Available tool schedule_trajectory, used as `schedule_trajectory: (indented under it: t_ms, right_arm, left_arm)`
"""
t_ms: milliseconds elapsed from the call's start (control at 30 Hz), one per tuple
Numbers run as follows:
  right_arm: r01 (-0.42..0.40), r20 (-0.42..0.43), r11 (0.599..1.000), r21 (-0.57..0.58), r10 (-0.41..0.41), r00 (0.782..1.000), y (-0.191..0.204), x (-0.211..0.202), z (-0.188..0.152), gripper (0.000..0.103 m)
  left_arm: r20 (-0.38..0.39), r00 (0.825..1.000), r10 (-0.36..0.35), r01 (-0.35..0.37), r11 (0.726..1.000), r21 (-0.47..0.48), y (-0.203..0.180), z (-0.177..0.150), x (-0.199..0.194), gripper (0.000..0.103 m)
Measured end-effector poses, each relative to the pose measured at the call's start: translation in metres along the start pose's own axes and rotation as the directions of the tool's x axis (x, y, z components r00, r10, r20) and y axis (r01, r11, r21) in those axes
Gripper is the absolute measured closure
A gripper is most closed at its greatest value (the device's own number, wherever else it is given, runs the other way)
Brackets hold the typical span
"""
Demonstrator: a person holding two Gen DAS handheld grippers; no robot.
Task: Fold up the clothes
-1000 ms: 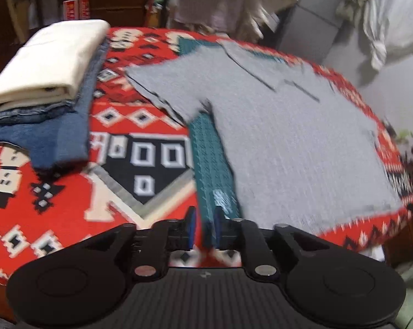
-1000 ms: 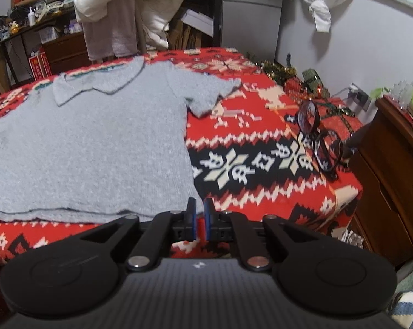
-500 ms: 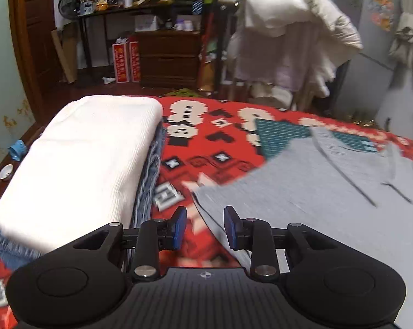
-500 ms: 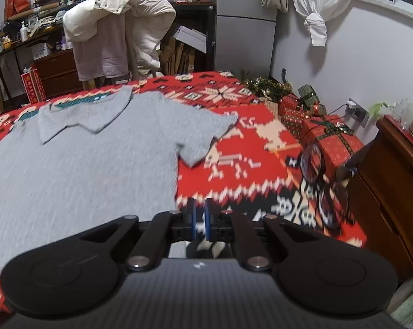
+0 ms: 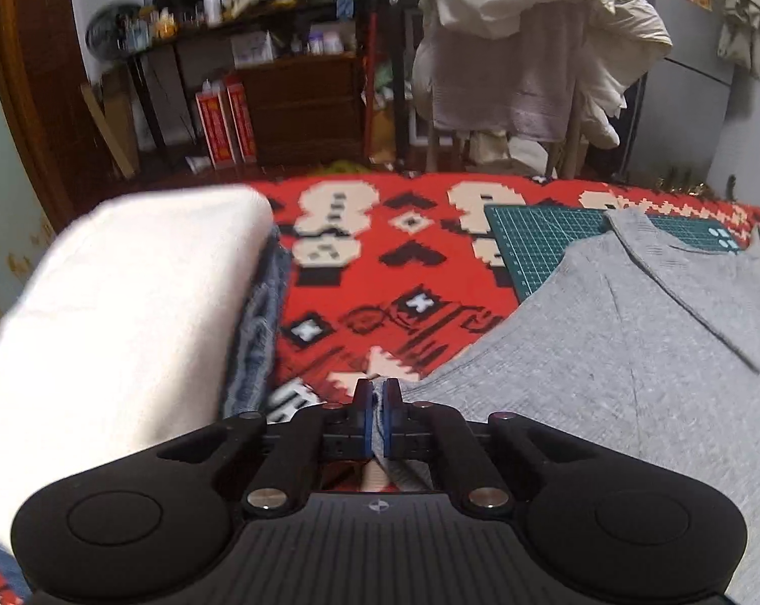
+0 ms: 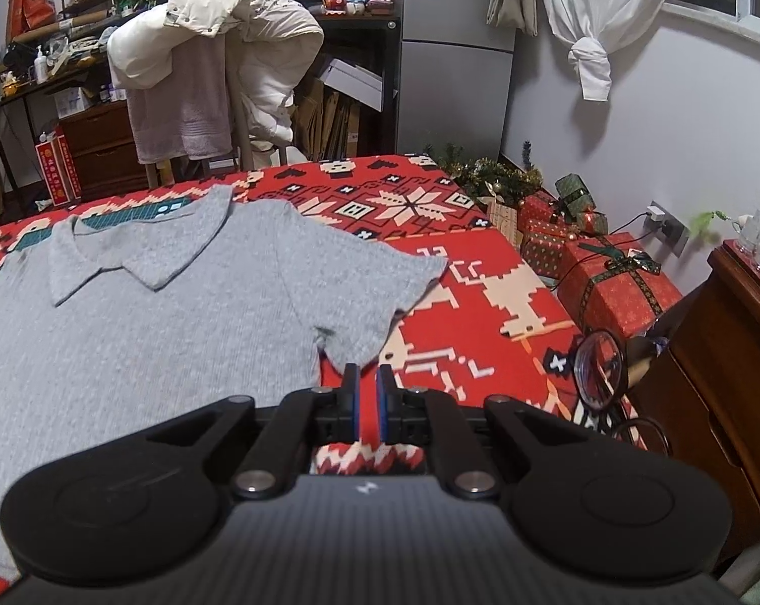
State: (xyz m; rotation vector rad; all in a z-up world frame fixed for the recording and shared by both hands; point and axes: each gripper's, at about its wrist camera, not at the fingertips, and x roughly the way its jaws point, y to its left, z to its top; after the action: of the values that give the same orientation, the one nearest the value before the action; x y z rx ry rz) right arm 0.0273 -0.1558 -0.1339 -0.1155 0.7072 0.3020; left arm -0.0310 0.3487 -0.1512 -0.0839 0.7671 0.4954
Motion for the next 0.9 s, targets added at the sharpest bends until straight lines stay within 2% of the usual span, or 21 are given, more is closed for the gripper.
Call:
schedule_trajectory:
  t_ms: [233, 467, 533, 567, 733, 900]
  right_arm:
    - [0.035, -0.001, 0.999, 0.032, -0.035, 0.999, -0.008, 0.026, 0.013, 0.096]
    - [0.082, 0.026, 0.993, 0.084, -0.085, 0.996, -0.022, 0.068, 0.049, 0.093]
    - [0.099, 0.023, 0.990, 0.105, -0.102, 0.995, -0.030, 0.087, 0.059, 0.081]
    - [0.107, 0.021, 0.988, 0.115, -0.111, 0.994, -0.034, 0.096, 0.063, 0.071]
    - [0.122, -0.038, 0.973, 0.198, -0.116, 0.992, -0.058, 0.146, 0.073, 0.071]
    - [0.130, -0.072, 0.977, 0.169, -0.119, 0.990, -0.059, 0.173, 0.073, 0.072]
  left_arm:
    - [-0.026, 0.999, 0.042, -0.042, 0.999, 0.004, 0.006, -0.006, -0.001, 0.099]
    - [-0.036, 0.998, 0.058, -0.057, 0.998, 0.007, 0.007, -0.010, 0.000, 0.099]
    - [-0.036, 0.998, 0.057, -0.057, 0.998, 0.005, 0.009, -0.010, 0.000, 0.099]
    - [-0.036, 0.998, 0.056, -0.056, 0.998, 0.005, 0.008, -0.010, 0.000, 0.099]
    - [-0.036, 0.998, 0.046, -0.046, 0.999, 0.013, 0.008, -0.011, -0.001, 0.099]
    - [-0.038, 0.999, 0.029, -0.029, 1.000, 0.001, 0.010, -0.011, -0.001, 0.099]
